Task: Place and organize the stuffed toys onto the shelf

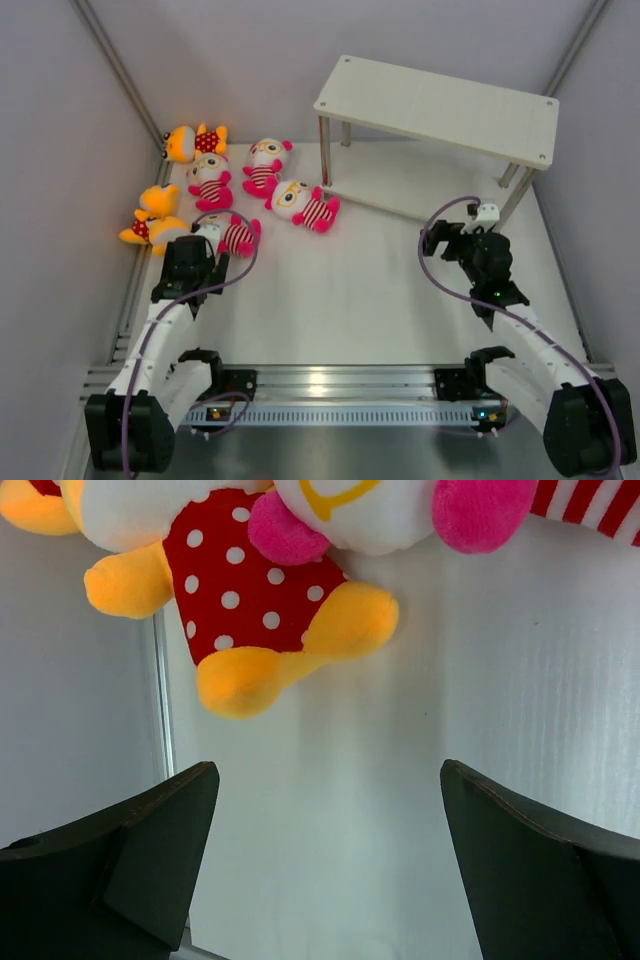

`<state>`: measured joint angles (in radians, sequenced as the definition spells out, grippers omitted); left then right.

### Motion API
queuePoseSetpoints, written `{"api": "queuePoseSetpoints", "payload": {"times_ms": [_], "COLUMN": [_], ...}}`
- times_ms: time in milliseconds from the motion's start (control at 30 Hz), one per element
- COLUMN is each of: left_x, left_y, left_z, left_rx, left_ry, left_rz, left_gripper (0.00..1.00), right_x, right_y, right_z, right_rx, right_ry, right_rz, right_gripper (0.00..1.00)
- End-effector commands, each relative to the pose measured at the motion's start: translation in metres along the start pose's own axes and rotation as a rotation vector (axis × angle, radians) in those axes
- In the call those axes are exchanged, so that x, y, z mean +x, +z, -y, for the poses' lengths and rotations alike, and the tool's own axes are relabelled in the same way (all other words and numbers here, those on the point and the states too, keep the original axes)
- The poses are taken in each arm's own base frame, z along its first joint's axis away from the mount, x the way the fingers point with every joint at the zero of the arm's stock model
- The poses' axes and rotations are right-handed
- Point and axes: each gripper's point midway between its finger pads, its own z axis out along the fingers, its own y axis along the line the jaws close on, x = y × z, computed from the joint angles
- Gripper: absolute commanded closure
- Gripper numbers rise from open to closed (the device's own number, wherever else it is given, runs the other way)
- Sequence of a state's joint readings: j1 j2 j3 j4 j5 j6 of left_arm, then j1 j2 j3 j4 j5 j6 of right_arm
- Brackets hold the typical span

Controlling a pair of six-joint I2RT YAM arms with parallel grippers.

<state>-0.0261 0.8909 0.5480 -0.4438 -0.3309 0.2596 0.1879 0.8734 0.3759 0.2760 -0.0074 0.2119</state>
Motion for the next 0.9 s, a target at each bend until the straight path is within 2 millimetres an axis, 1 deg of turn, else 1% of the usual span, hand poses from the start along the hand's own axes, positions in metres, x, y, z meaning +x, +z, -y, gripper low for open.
{"api": "queuePoseSetpoints", "payload": {"times_ms": [0, 33, 67, 100, 133, 167, 200, 233, 267, 300, 333, 367, 400, 433, 467, 500, 533, 567, 600, 633, 667, 700, 733, 767, 833, 867], "left_x": [-0.013, -0.012, -0.01, -0.01, -0.009, -0.01, -0.009, -0.009, -0.009, -0.008, -0.008, -0.009, -0.008, -0.009, -0.008, -0.008, -0.008, -0.008, -0.006, -0.006, -0.006, -0.005, -0.006, -0.006, -0.005, -0.005], "left_y": [0.001, 0.002, 0.003, 0.004, 0.005, 0.005, 0.005, 0.005, 0.005, 0.005, 0.004, 0.003, 0.003, 0.003, 0.003, 0.003, 0.003, 0.004, 0.005, 0.005, 0.006, 0.006, 0.005, 0.006, 0.006, 0.006], "left_z": [0.001, 0.002, 0.003, 0.006, 0.007, 0.007, 0.007, 0.007, 0.006, 0.003, 0.001, 0.0, 0.0, 0.0, 0.0, 0.001, 0.002, 0.003, 0.003, 0.004, 0.003, 0.003, 0.002, 0.003, 0.004, 0.004], "left_rx": [0.006, 0.007, 0.012, 0.026, 0.03, 0.033, 0.033, 0.031, 0.026, 0.01, -0.001, -0.005, -0.008, -0.004, -0.006, -0.001, 0.004, 0.008, 0.01, 0.012, 0.004, 0.003, 0.003, 0.007, 0.012, 0.014], "left_ry": [-0.041, -0.041, -0.037, -0.034, -0.028, -0.027, -0.025, -0.026, -0.025, -0.029, -0.032, -0.035, -0.035, -0.036, -0.033, -0.031, -0.03, -0.028, -0.019, -0.019, -0.022, -0.023, -0.026, -0.023, -0.018, -0.017], "left_rz": [0.057, 0.054, 0.046, 0.047, 0.042, 0.043, 0.038, 0.038, 0.036, 0.035, 0.035, 0.039, 0.038, 0.042, 0.041, 0.04, 0.041, 0.038, 0.029, 0.028, 0.028, 0.024, 0.027, 0.027, 0.025, 0.024], "left_gripper": [0.01, 0.01, 0.01, 0.01, 0.01, 0.02, 0.01, 0.01, 0.01, 0.01, 0.01, 0.01, 0.01, 0.01, 0.01, 0.01, 0.01, 0.01, 0.01, 0.01, 0.01, 0.01, 0.01, 0.01, 0.01, 0.01], "right_x": [-0.029, -0.031, -0.042, -0.047, -0.038, -0.059, -0.034, -0.06, -0.059, -0.037, -0.061, -0.035, -0.032, -0.049, -0.047, -0.01, -0.027, -0.02, 0.02, 0.007, 0.021, 0.048, 0.052, 0.066, 0.074, 0.074], "right_y": [0.004, 0.005, 0.005, 0.008, 0.013, 0.02, 0.028, 0.029, 0.032, 0.041, 0.041, 0.061, 0.071, 0.082, 0.091, 0.107, 0.121, 0.132, 0.148, 0.163, 0.17, 0.18, 0.184, 0.188, 0.189, 0.189], "right_z": [-0.034, -0.043, -0.058, -0.066, -0.088, -0.103, -0.141, -0.174, -0.198, -0.226, -0.256, -0.263, -0.269, -0.282, -0.289, -0.287, -0.295, -0.296, -0.287, -0.289, -0.284, -0.277, -0.271, -0.265, -0.256, -0.258], "right_rx": [-0.16, -0.204, -0.27, -0.292, -0.348, -0.339, -0.427, -0.484, -0.545, -0.628, -0.731, -0.756, -0.766, -0.769, -0.781, -0.786, -0.762, -0.737, -0.704, -0.644, -0.62, -0.593, -0.546, -0.523, -0.486, -0.487], "right_ry": [-0.008, -0.016, -0.037, -0.058, -0.135, -0.194, -0.345, -0.399, -0.439, -0.492, -0.5, -0.539, -0.549, -0.554, -0.56, -0.575, -0.581, -0.589, -0.605, -0.614, -0.626, -0.633, -0.639, -0.635, -0.644, -0.645], "right_rz": [0.055, 0.058, 0.081, 0.087, 0.055, 0.073, -0.006, -0.002, -0.023, -0.084, -0.037, -0.095, -0.103, -0.073, -0.091, -0.205, -0.177, -0.199, -0.32, -0.307, -0.362, -0.434, -0.469, -0.508, -0.528, -0.52], "right_gripper": [0.01, 0.01, 0.01, 0.01, 0.02, 0.01, 0.01, 0.01, 0.01, 0.01, 0.01, 0.04, 0.05, 0.06, 0.06, 0.06, 0.06, 0.05, 0.05, 0.05, 0.06, 0.09, 0.1, 0.15, 0.18, 0.2]}}
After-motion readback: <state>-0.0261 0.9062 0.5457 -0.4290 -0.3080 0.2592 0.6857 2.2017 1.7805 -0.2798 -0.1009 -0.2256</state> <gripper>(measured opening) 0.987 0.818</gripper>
